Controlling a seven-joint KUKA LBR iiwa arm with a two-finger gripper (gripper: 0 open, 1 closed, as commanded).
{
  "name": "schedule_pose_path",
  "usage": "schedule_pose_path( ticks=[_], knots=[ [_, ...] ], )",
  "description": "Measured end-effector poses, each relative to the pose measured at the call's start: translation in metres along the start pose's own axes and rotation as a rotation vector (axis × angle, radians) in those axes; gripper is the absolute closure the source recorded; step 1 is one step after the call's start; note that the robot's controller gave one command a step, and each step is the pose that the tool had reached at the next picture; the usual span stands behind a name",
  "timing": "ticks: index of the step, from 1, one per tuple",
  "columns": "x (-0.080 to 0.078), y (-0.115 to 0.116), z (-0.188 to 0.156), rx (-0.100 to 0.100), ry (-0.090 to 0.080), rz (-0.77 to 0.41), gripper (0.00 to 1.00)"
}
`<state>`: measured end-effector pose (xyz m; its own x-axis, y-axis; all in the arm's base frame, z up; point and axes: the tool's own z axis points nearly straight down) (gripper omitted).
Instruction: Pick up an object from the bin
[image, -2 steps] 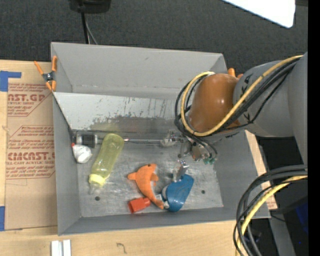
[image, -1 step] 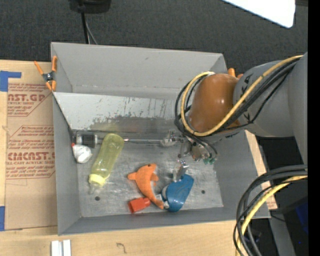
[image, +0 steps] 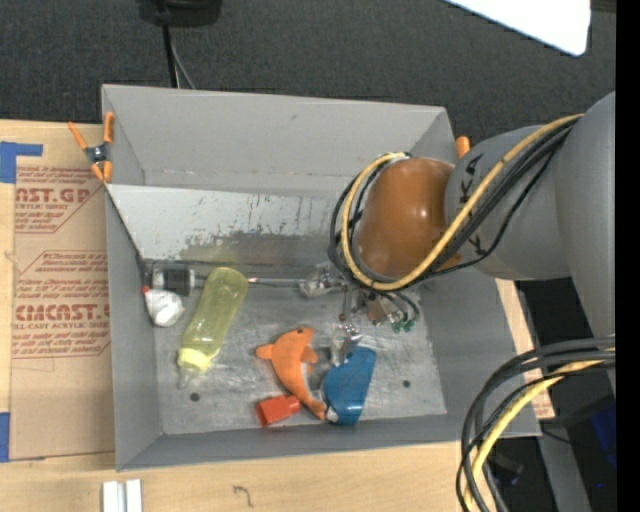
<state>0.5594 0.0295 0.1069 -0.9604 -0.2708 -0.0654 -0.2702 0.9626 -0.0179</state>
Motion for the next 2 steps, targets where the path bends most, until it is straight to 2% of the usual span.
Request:
schedule_pose_path(
  ticks=[1, 2],
  knots=[
    [0.0013, 0.0464, 0.0315, -0.027, 0.059, -0.279, 1.0],
    [0.0013, 0.0464, 0.0315, -0.027, 0.059, -0.279, 1.0]
  ],
)
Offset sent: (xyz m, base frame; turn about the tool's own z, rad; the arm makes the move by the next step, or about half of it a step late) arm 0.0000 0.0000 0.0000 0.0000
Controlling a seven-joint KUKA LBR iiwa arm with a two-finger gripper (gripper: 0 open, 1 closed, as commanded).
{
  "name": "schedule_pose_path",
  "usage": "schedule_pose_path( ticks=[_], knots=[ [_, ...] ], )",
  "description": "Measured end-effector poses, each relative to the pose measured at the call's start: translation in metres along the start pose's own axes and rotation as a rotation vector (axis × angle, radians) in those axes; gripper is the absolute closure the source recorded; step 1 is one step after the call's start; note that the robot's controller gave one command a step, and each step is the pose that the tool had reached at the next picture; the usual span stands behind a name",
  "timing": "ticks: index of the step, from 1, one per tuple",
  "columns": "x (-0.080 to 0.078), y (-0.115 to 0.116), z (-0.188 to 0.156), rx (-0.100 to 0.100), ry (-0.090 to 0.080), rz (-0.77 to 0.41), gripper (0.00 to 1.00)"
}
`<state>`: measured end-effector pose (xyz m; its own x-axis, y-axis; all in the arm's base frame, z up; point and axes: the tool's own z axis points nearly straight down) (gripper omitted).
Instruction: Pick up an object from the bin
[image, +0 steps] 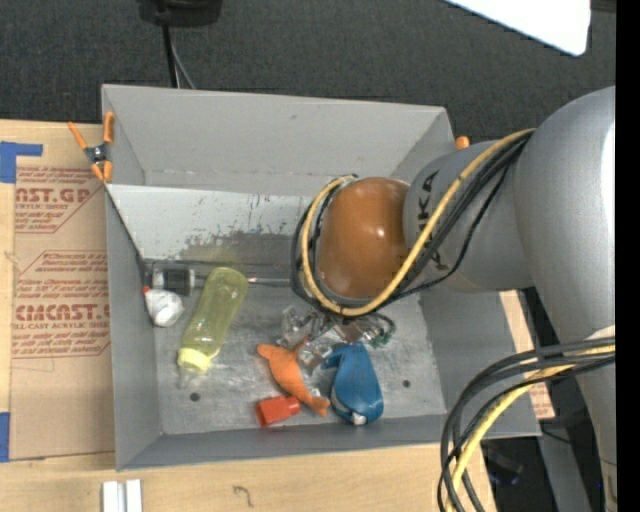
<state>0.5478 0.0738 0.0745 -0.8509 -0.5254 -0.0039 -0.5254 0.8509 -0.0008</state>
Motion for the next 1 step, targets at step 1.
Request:
schedule_pose_path(
  ticks=[1],
  knots=[
    [0.0034, 0.0108, -0.1494, 0.0, -0.001, -0.033, 1.0]
  ],
)
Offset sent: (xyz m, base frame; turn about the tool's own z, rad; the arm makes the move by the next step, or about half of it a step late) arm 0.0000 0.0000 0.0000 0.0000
